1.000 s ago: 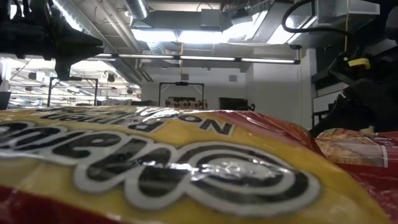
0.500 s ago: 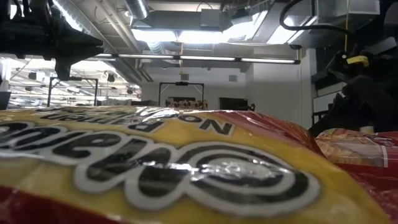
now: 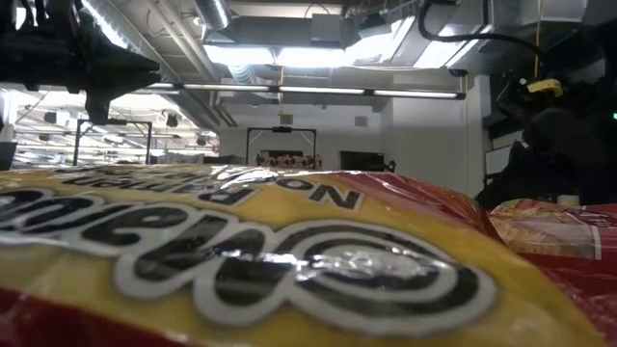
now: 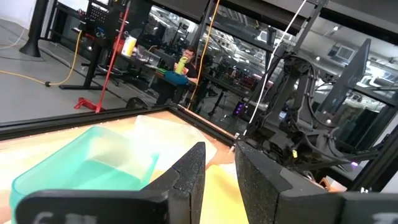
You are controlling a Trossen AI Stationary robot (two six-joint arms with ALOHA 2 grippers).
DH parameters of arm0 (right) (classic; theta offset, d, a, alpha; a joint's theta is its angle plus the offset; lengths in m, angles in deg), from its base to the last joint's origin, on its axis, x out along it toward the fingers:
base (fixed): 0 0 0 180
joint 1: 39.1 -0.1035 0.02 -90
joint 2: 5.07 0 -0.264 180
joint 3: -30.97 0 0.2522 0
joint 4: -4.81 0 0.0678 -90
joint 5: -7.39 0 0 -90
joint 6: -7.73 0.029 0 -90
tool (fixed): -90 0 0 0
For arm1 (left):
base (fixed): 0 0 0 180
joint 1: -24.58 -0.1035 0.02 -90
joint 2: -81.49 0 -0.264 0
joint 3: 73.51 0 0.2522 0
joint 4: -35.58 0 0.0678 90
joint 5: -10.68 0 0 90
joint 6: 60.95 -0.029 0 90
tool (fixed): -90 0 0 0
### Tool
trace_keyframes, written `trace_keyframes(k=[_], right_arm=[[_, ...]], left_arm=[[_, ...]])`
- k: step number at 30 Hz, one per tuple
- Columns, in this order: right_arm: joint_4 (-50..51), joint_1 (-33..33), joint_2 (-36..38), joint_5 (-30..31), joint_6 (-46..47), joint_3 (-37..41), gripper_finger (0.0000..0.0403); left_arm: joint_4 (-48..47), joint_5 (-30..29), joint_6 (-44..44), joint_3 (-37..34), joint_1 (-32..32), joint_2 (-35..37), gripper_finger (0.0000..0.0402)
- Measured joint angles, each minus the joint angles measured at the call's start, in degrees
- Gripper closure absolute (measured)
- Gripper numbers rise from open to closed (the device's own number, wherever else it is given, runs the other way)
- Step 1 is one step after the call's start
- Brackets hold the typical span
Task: Sort Maruchan noodles
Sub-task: Put the top orange noodle pack into the white bin
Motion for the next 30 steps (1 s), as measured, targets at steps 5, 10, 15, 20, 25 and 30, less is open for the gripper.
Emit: trace_keyframes(k=[5, 10, 15, 20, 25, 30], right_arm=[[5.87, -0.02, 0.0, -0.44, -0.25, -4.63, 0.04], [10.49, -0.04, 0.02, 0.74, -1.36, -9.08, 0.04], [15.25, -0.04, 0.16, 2.05, -1.05, -12.77, 0.0402], [22.02, -1.58, 1.82, 2.98, 2.03, -14.78, 0.0386], [42.45, -5.37, 9.03, 9.31, 9.65, -19.92, 0.0318], [56.41, -8.52, 16.19, 9.51, 18.69, -20.91, 0.0207]], left_arm=[[0.0, 0.02, 0.0, 0.02, 0.0, -0.01, 0.0319], [0.0, 1.45, 0.0, 0.0, 0.0, -0.01, 0.0319], [0.0, 1.95, -0.02, 0.02, 0.0, 0.0, 0.0319], [0.0, 1.94, -0.02, 0.0, 0.0, 0.0, 0.0319], [0.05, 1.81, -0.44, 0.0, 0.0, -0.01, 0.0319], [0.07, 1.53, -0.46, 0.01, 0.0, 0.0, 0.0319]])
